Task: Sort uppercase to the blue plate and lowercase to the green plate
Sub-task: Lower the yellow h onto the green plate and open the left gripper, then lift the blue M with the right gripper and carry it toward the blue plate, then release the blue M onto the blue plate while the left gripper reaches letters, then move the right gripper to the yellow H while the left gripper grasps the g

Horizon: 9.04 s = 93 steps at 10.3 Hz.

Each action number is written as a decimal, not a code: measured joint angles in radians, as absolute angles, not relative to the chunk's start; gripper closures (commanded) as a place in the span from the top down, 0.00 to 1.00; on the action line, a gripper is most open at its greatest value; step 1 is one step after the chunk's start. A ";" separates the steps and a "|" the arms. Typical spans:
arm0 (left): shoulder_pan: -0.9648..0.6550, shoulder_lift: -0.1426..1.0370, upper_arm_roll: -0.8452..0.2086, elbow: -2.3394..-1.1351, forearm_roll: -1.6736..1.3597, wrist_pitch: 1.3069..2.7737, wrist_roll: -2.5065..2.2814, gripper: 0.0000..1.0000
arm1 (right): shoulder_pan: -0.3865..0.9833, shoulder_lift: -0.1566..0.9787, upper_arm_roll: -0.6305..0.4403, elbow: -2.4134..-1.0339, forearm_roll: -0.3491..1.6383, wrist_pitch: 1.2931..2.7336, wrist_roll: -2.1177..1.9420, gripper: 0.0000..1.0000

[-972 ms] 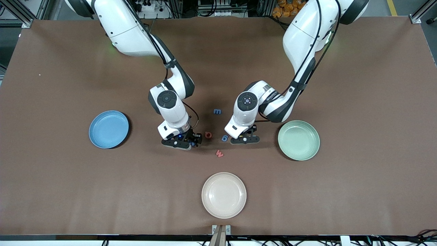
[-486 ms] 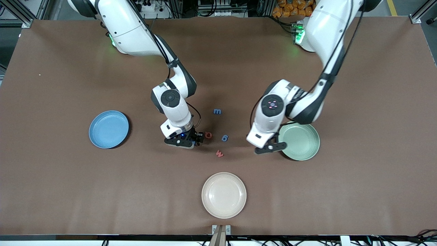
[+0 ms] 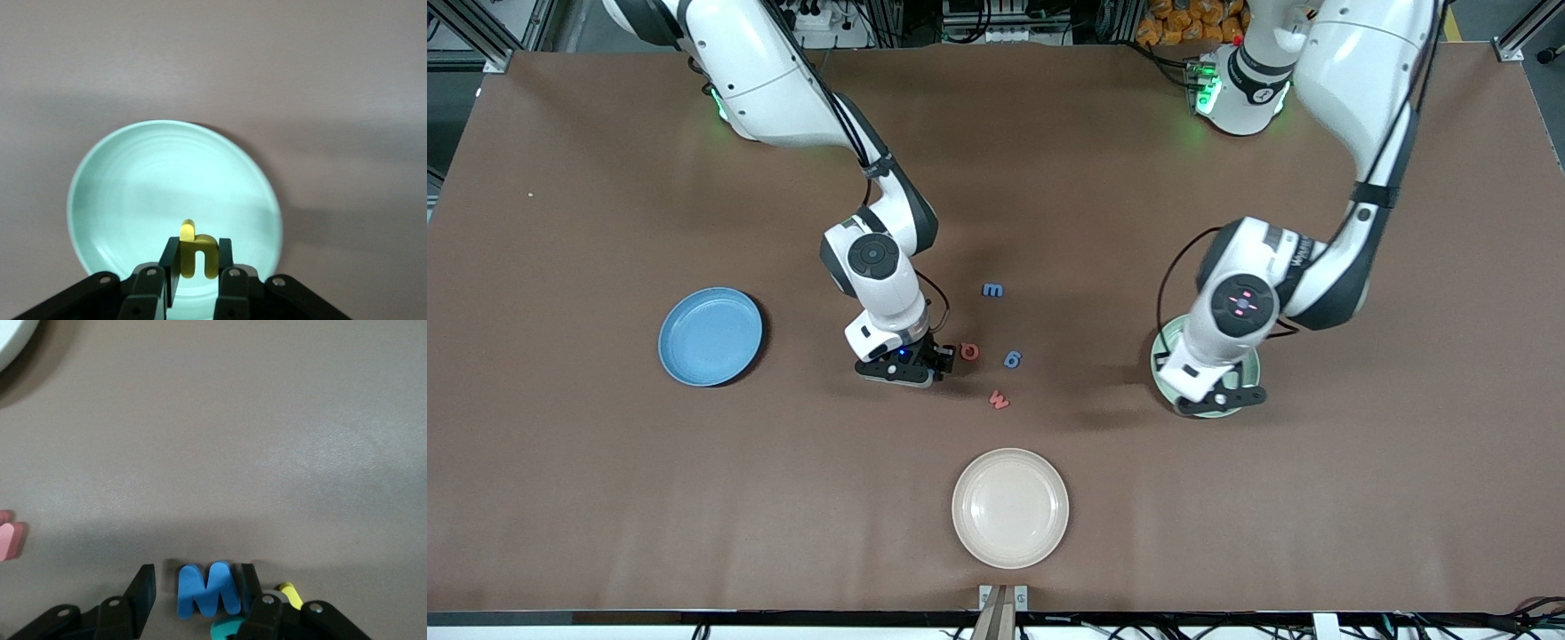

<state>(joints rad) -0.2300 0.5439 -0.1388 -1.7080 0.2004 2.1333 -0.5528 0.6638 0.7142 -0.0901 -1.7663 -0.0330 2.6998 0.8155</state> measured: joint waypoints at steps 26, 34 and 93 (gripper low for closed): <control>-0.171 0.530 -0.152 -1.765 0.200 2.133 -0.450 1.00 | 0.690 0.726 -0.110 -1.769 -0.102 2.718 0.881 0.46; -0.170 0.530 -0.152 -1.765 0.200 2.132 -0.450 1.00 | 0.701 0.719 -0.119 -1.777 -0.122 2.716 0.882 0.36; -0.705 0.948 -0.072 -1.282 0.155 2.263 -0.902 1.00 | 0.315 0.239 -0.056 -2.120 0.136 2.481 0.261 0.95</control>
